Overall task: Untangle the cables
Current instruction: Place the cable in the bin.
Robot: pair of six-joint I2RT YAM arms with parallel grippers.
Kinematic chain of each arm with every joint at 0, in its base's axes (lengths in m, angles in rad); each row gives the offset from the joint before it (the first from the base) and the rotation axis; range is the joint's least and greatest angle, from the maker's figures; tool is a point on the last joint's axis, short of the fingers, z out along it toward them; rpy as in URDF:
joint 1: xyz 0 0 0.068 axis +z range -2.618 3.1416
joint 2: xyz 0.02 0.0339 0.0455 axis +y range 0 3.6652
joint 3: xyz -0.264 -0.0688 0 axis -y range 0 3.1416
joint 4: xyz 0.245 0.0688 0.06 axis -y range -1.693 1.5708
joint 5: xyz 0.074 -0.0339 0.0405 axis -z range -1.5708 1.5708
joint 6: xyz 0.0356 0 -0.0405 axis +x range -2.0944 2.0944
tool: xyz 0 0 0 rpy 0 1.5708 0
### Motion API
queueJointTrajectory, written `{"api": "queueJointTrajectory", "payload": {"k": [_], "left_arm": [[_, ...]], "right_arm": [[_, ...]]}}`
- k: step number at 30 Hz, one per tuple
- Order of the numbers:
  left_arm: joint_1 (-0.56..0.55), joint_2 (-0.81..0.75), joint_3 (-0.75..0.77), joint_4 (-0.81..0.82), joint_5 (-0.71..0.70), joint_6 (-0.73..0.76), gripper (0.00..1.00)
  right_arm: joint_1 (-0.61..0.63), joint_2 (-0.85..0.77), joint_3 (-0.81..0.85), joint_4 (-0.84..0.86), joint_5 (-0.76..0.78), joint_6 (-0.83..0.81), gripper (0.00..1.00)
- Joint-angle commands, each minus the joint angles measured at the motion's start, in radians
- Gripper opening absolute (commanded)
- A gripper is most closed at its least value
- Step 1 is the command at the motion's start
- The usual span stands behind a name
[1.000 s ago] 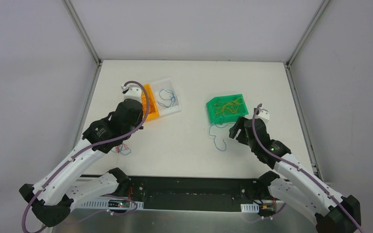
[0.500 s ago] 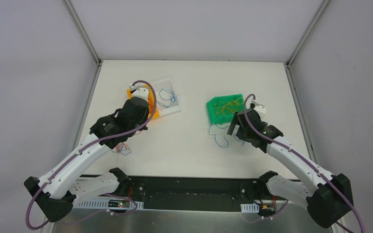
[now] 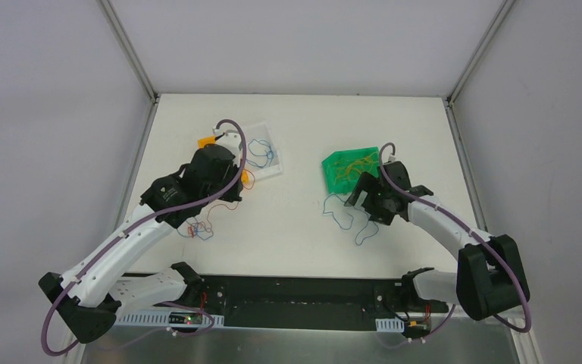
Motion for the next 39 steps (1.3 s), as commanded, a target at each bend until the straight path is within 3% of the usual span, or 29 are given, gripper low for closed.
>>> {"api": "queueJointTrajectory", "payload": {"k": [1,9,18,21,22,24,26,27,33,39], "left_arm": [[0.003,-0.024,0.071,0.038,0.028,0.002,0.0],[0.003,-0.02,0.143,0.048,0.04,0.015,0.0],[0.003,-0.055,0.153,0.058,0.057,-0.005,0.0],[0.003,-0.074,0.114,0.058,0.042,-0.004,0.0],[0.003,-0.082,0.101,0.058,0.036,-0.003,0.0],[0.003,-0.1,0.074,0.058,0.024,-0.006,0.0],[0.003,-0.123,0.049,0.058,0.005,-0.009,0.0],[0.003,-0.137,0.039,0.058,-0.005,-0.013,0.0],[0.003,-0.212,-0.041,0.055,-0.082,-0.025,0.0],[0.003,-0.268,-0.077,0.027,-0.097,-0.04,0.0]], "right_arm": [[0.072,0.002,0.006,0.104,-0.079,0.022,0.99],[0.336,0.173,0.174,-0.099,0.323,-0.028,0.99],[0.464,0.367,0.292,-0.189,0.524,-0.034,0.97],[0.491,0.426,0.334,-0.22,0.578,-0.042,0.86],[0.5,0.44,0.346,-0.227,0.584,-0.044,0.74],[0.514,0.451,0.361,-0.225,0.587,-0.048,0.34],[0.523,0.434,0.371,-0.207,0.551,-0.056,0.1],[0.524,0.418,0.379,-0.193,0.517,-0.061,0.04],[0.523,0.359,0.533,-0.084,0.229,-0.145,0.0],[0.517,0.467,0.85,-0.027,0.027,-0.19,0.0]]}}
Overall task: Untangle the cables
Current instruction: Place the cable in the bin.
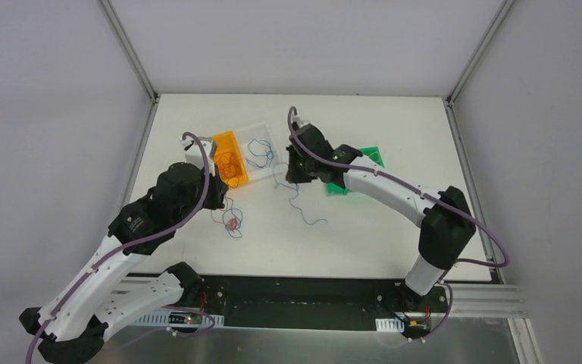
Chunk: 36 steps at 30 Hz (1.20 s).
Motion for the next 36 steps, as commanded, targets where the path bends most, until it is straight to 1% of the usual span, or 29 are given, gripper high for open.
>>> {"api": "queueJointTrajectory", "payload": {"k": [1,6,9,12,17,20,22,26,30,36], "left_arm": [[0.003,-0.046,-0.021,-0.011,-0.042,-0.03,0.0],[0.003,-0.091,-0.036,-0.036,-0.037,-0.051,0.0],[0.003,-0.112,-0.036,-0.056,-0.041,-0.058,0.0],[0.003,-0.128,-0.032,-0.075,-0.041,-0.063,0.0],[0.003,-0.141,-0.028,-0.098,-0.032,-0.075,0.0],[0.003,-0.14,-0.032,-0.103,-0.019,-0.082,0.0],[0.003,-0.138,-0.036,-0.103,-0.015,-0.087,0.0],[0.003,-0.128,-0.04,-0.103,-0.034,-0.081,0.0],[0.003,-0.104,-0.019,-0.103,-0.053,-0.049,0.0],[0.003,-0.085,0.011,-0.103,-0.06,-0.027,0.0]], "right_arm": [[-0.006,0.074,0.261,0.092,-0.196,-0.061,0.0],[-0.058,0.246,0.547,0.117,-0.332,-0.033,0.0],[-0.098,0.353,0.679,0.17,-0.373,0.01,0.0],[-0.121,0.436,0.752,0.262,-0.369,0.026,0.0],[-0.17,0.579,0.803,0.49,-0.426,0.095,0.0],[-0.195,0.668,0.918,0.5,-0.477,0.159,0.0],[-0.2,0.675,0.94,0.518,-0.486,0.183,0.0],[-0.194,0.594,0.854,0.627,-0.471,0.209,0.0],[-0.192,0.547,0.86,0.666,-0.496,0.244,0.0],[-0.195,0.562,0.864,0.789,-0.515,0.357,0.0]]}}
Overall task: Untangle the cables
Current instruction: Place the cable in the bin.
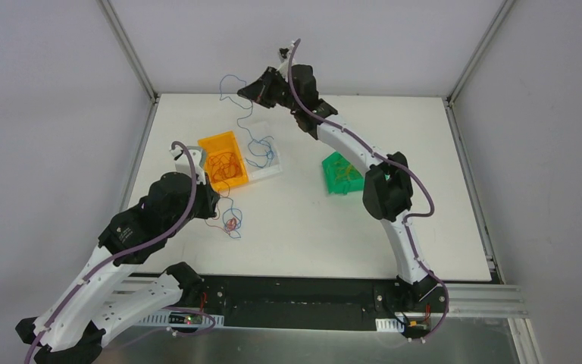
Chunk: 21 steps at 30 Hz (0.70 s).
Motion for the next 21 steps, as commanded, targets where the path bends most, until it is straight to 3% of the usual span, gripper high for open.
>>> {"api": "queueJointTrajectory", "payload": {"k": [1,12,21], "left_arm": [[0.003,0.008,0.043,0.004,-0.031,0.031,0.0],[0.003,-0.025,0.036,-0.006,-0.027,0.032,0.0],[0.003,-0.018,0.041,-0.006,-0.024,0.033,0.0]], "right_arm": [[-0.001,-0.05,0.024,0.182,-0.031,0.118,0.0],[-0.068,0.068,-0.241,0.521,-0.02,0.298,0.0],[-0.066,0.002,-0.396,0.428,0.029,0.226,0.0]]}}
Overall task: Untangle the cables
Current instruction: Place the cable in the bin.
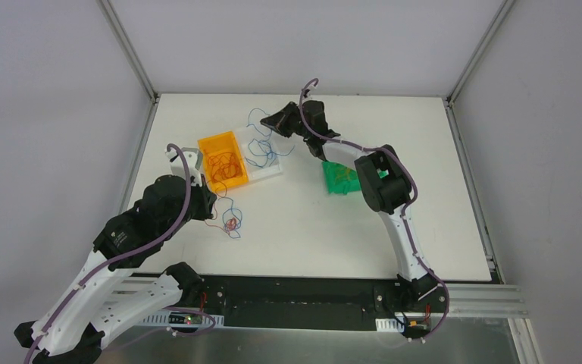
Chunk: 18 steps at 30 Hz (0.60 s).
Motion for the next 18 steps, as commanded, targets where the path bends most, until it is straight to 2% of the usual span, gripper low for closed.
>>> {"api": "queueJointTrajectory", "payload": {"k": [1,13,18], "left_arm": [[0.003,0.005,0.036,0.004,-0.01,0.014,0.0],[0.003,-0.009,0.033,0.003,-0.013,0.014,0.0],[0.003,-0.012,0.031,0.003,-0.02,0.016,0.0]], "right_arm": [[0.019,-0.091,-0.019,0.003,0.033,-0.062,0.0],[0.099,-0.204,-0.144,-0.222,0.153,-0.269,0.0],[0.13,-0.17,-0.054,-0.405,0.222,-0.331,0.0]]}}
